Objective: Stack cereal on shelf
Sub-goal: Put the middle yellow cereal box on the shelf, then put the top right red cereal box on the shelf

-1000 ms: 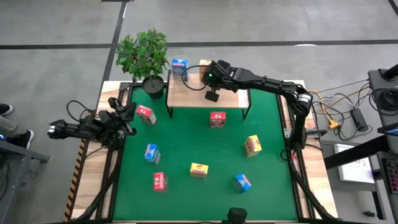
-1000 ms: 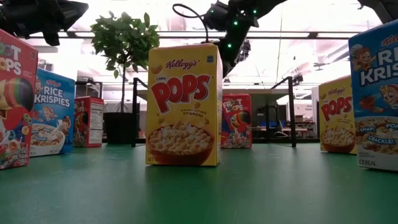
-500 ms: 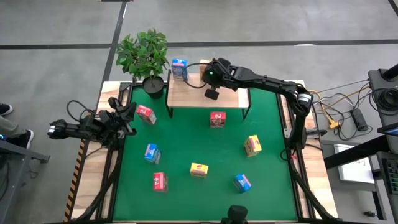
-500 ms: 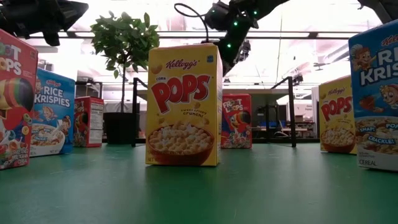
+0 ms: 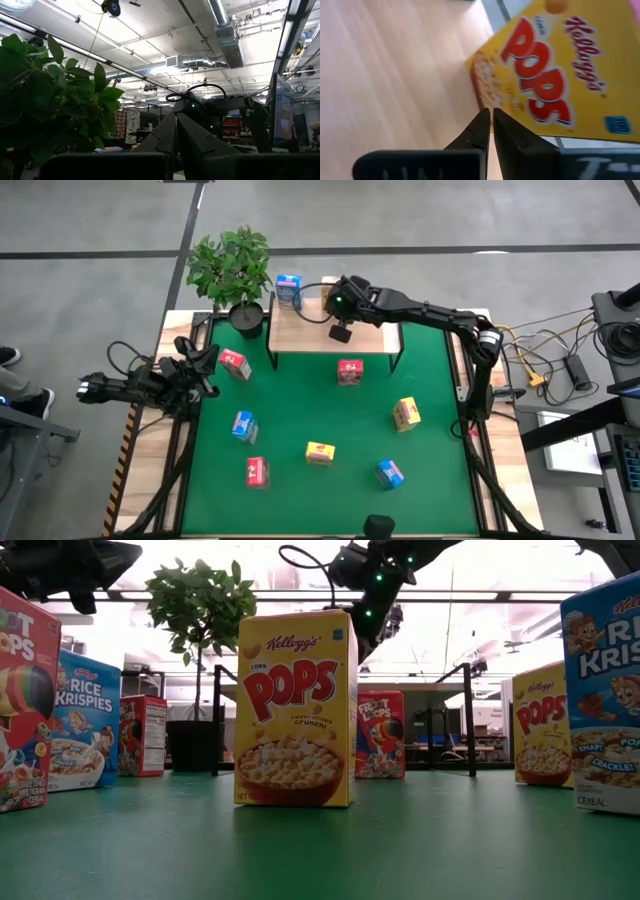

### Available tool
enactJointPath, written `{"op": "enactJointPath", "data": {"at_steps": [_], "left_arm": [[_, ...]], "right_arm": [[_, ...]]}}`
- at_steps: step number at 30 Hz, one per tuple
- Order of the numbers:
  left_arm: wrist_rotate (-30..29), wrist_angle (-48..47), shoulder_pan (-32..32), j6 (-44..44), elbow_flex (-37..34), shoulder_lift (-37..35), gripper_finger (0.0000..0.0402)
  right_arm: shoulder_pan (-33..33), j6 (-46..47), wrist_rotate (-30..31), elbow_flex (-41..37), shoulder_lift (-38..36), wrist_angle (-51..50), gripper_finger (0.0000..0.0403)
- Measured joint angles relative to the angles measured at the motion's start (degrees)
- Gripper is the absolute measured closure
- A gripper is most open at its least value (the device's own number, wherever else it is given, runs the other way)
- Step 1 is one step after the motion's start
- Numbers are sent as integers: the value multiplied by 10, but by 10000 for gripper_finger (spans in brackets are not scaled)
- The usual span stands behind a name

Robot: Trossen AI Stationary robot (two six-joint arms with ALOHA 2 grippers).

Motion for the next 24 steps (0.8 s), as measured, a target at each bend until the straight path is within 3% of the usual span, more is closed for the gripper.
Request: {"op": "enactJointPath", "data": {"at_steps": [5,8,14,19,24], "left_arm": [[0,0,0,0,0,0,402],[0,-1,0,-7,0,0,402],[0,-13,0,-19,0,0,402],[0,-15,0,-20,0,0,402],[0,-15,0,-20,0,0,402]], "right_arm": [[16,4,-12,0,-6,-9,390],[24,20,-58,-5,-21,-8,390],[54,48,-80,-72,-66,36,390],[100,81,-79,-171,-118,159,390],[157,99,-79,-286,-148,363,390]]}}
